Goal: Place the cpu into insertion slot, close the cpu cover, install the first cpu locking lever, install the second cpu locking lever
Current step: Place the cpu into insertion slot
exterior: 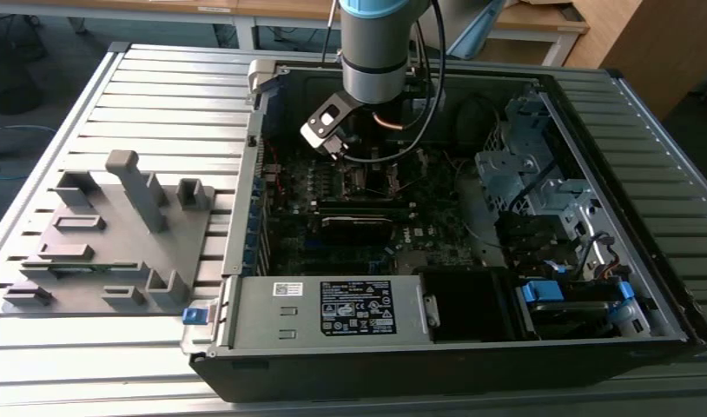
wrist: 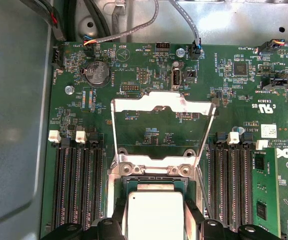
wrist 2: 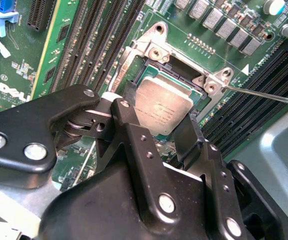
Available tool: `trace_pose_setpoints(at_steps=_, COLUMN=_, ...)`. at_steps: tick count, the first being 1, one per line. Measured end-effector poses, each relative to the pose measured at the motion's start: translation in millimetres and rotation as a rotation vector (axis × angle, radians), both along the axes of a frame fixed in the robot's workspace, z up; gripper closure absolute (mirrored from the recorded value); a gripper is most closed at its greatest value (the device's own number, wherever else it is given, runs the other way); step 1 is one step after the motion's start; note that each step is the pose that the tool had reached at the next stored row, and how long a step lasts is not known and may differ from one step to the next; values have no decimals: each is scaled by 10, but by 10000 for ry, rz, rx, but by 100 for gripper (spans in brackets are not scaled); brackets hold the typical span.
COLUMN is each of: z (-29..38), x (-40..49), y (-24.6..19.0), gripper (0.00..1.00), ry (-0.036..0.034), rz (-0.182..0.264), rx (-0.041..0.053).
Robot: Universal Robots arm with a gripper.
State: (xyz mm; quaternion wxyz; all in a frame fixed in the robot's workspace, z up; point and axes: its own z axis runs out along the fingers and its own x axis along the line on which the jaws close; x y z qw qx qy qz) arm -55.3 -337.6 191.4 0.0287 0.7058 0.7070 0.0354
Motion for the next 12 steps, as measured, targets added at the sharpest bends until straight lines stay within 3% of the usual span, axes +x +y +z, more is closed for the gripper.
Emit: trace_pose_setpoints(at_steps=12, z=-2, x=2, y=0, gripper=46, ry=-1, rz=-21, rx=1)
